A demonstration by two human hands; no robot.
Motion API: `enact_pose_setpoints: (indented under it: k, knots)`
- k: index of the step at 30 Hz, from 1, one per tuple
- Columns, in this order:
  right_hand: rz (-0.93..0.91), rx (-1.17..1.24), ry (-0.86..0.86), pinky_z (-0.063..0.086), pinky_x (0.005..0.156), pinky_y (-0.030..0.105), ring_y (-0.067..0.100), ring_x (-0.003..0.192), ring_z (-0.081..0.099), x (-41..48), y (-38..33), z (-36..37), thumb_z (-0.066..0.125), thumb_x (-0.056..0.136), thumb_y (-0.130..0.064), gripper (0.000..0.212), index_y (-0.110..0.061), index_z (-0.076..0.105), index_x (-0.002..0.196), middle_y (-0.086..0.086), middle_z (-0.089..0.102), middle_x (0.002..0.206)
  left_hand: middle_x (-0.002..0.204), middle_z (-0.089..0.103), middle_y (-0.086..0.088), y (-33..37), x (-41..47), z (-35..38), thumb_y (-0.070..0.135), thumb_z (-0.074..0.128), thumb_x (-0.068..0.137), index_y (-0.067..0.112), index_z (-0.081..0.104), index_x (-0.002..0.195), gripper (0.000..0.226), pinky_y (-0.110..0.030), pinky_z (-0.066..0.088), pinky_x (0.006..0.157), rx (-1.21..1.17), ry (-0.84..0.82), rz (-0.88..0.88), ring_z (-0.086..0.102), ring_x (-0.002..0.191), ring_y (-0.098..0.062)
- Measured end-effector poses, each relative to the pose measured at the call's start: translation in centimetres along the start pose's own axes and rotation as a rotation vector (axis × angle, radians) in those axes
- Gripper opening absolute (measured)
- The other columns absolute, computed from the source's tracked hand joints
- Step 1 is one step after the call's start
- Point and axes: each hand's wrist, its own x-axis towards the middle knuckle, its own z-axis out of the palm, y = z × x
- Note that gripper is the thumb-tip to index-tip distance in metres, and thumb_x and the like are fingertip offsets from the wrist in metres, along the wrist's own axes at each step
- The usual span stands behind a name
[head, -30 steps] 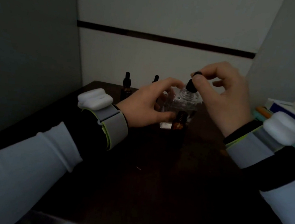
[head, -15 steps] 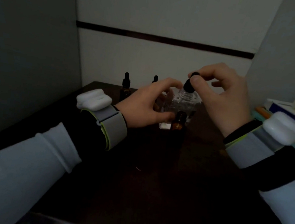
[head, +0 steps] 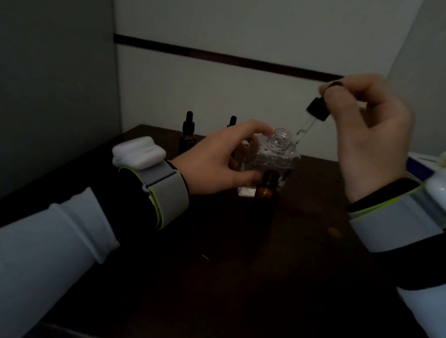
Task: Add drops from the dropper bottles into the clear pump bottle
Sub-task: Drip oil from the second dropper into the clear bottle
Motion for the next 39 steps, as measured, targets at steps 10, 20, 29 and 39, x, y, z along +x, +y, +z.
enact_pose_setpoints:
  k: [10, 20, 29, 39]
  knots:
    - [-0.080, -0.164, -0.220, 0.045, 0.074, 0.032, 0.017, 0.085, 0.056, -1.1, 0.8, 0.7, 0.056, 0.080, -0.034, 0.008, -0.035, 0.052, 0.074, -0.015, 0.056, 0.080, 0.119, 0.054, -0.001, -0.2, 0.0, 0.1, 0.016, 0.071, 0.081, 0.030, 0.041, 0.129, 0.058, -0.031, 0.053, 0.079, -0.002, 0.008, 0.008, 0.058, 0.102, -0.012]
    - [-0.094, -0.187, -0.262, 0.044, 0.076, 0.031, 0.014, 0.085, 0.056, -1.3, 1.0, 0.8, 0.055, 0.080, -0.034, 0.007, -0.030, 0.054, 0.073, -0.016, 0.055, 0.079, 0.117, 0.054, -0.001, -0.2, 0.1, 0.1, 0.018, 0.071, 0.080, 0.035, 0.040, 0.126, 0.058, -0.030, 0.052, 0.078, 0.013, 0.015, 0.005, 0.058, 0.101, -0.013]
    - [-0.077, -0.162, -0.254, 0.046, 0.078, 0.037, 0.022, 0.090, 0.059, -1.4, 0.9, 0.7, 0.055, 0.081, -0.034, 0.011, -0.024, 0.057, 0.077, -0.003, 0.061, 0.084, 0.118, 0.054, 0.000, -0.2, 0.1, 0.0, 0.018, 0.071, 0.080, 0.034, 0.041, 0.126, 0.057, -0.028, 0.052, 0.079, 0.013, 0.009, 0.007, 0.058, 0.102, -0.012]
    - [-0.139, -0.071, 0.059, 0.045, 0.072, 0.022, 0.001, 0.088, 0.055, -0.2, -0.2, -0.2, 0.054, 0.089, -0.024, 0.011, -0.034, 0.054, 0.091, 0.009, 0.061, 0.102, 0.120, 0.053, -0.001, 0.0, 0.0, 0.0, 0.017, 0.071, 0.081, 0.036, 0.040, 0.124, 0.056, -0.031, 0.051, 0.081, -0.003, 0.002, 0.005, 0.057, 0.104, -0.013]
